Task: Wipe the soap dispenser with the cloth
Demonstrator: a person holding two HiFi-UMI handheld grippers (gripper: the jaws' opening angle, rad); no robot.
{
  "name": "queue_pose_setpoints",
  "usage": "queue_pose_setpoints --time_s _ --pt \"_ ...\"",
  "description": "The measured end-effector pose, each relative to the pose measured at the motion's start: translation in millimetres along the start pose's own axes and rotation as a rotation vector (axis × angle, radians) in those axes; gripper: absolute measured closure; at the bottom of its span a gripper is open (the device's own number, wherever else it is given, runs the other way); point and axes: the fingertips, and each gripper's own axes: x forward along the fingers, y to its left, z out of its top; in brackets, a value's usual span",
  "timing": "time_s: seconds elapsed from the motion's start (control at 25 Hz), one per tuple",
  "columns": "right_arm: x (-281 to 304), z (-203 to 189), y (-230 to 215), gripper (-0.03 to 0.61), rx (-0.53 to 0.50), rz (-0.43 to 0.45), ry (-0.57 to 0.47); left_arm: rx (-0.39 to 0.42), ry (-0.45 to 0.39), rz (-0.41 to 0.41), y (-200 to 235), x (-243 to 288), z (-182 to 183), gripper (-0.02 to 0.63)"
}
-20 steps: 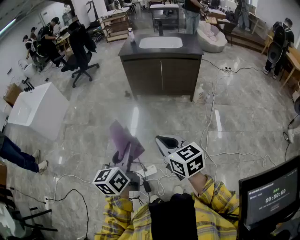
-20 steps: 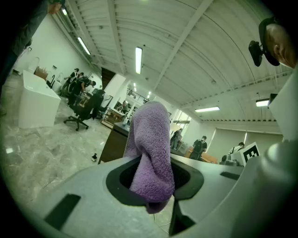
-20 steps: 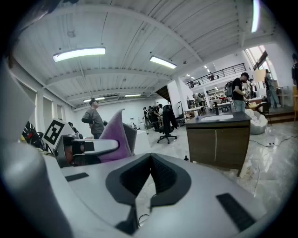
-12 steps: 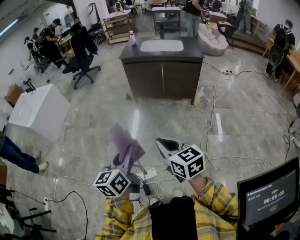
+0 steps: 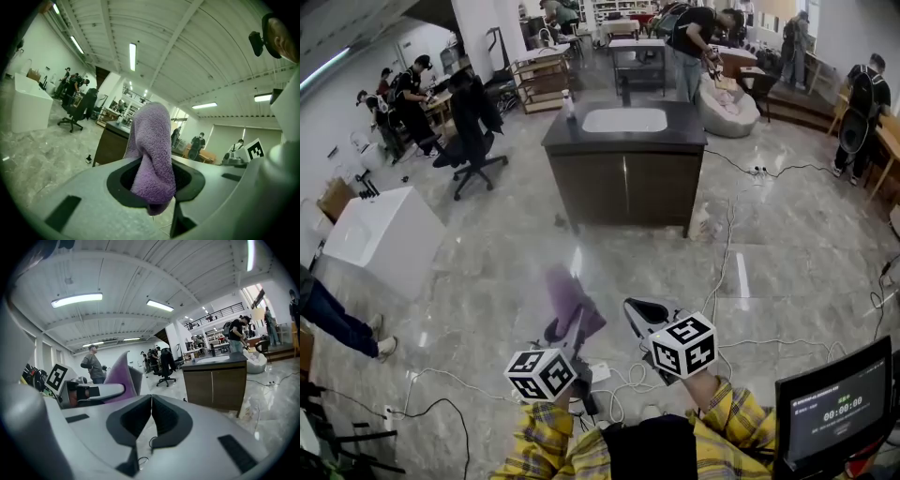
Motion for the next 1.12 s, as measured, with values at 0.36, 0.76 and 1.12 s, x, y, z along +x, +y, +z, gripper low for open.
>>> queue_pose_setpoints --time_s 0.36,0.76,1.12 --pt "-24 -3 -39 0.573 0.023 -0.050 -0.017 0.023 0.012 -0.041 -34 29 -10 0.532" --pt "-13 0 -67 0.573 0.046 -0.055 -0.016 0.031 0.032 -0.051 -32 66 -6 0.532" --pt "63 26 -120 0.572 0.044 -0.113 0.008 0.014 0.057 -0.099 22 145 21 0.532"
